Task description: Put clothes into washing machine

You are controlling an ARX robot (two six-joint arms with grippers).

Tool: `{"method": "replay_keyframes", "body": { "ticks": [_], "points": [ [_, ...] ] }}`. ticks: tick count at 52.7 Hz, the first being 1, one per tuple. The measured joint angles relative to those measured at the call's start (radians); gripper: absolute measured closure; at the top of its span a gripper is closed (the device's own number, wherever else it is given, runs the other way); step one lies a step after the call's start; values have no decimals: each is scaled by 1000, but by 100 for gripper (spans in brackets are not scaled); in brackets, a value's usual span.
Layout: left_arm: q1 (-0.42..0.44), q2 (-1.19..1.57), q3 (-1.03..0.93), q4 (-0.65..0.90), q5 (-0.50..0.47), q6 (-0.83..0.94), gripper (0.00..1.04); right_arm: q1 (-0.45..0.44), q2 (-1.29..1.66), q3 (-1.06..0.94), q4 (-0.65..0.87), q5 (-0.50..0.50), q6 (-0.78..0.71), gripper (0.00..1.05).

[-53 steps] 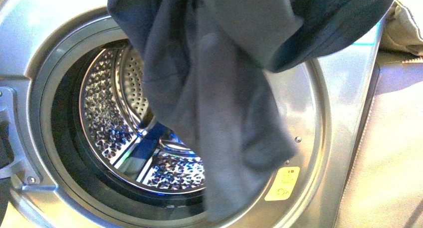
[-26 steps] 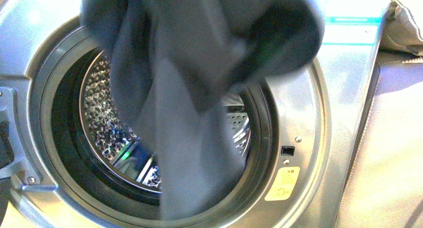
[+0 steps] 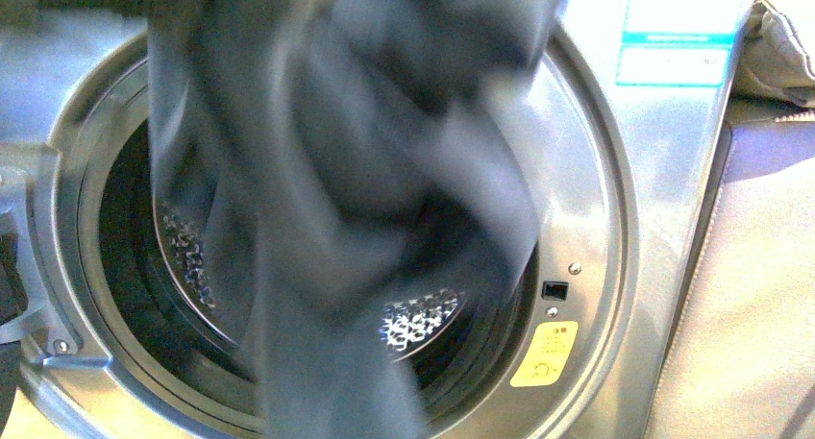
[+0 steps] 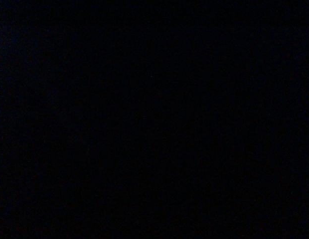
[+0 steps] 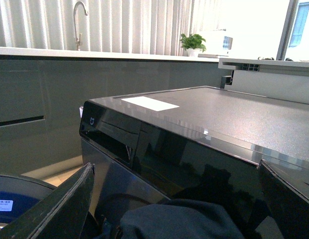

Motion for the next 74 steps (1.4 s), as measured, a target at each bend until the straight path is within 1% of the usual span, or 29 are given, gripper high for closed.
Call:
{"method": "replay_keyframes", "body": {
  "ticks": [9,16,26,37,47,63,74],
  "points": [
    [49,77,-21,73,11,3,84,0,0,0,0,0,0,7],
    [70,145,-21,124,11,3,84,0,0,0,0,0,0,7],
    [72,246,-16,160,-5,3,84,0,0,0,0,0,0,7],
    [57,385,34,201,-32,3,84,0,0,0,0,0,0,7],
    [55,509,130,198,-56,12,84,0,0,0,0,0,0,7],
    [80,700,293,167,-96,22,84,0,0,0,0,0,0,7],
    [100,843,488,92,-158,25,84,0,0,0,0,0,0,7]
  ]
}}
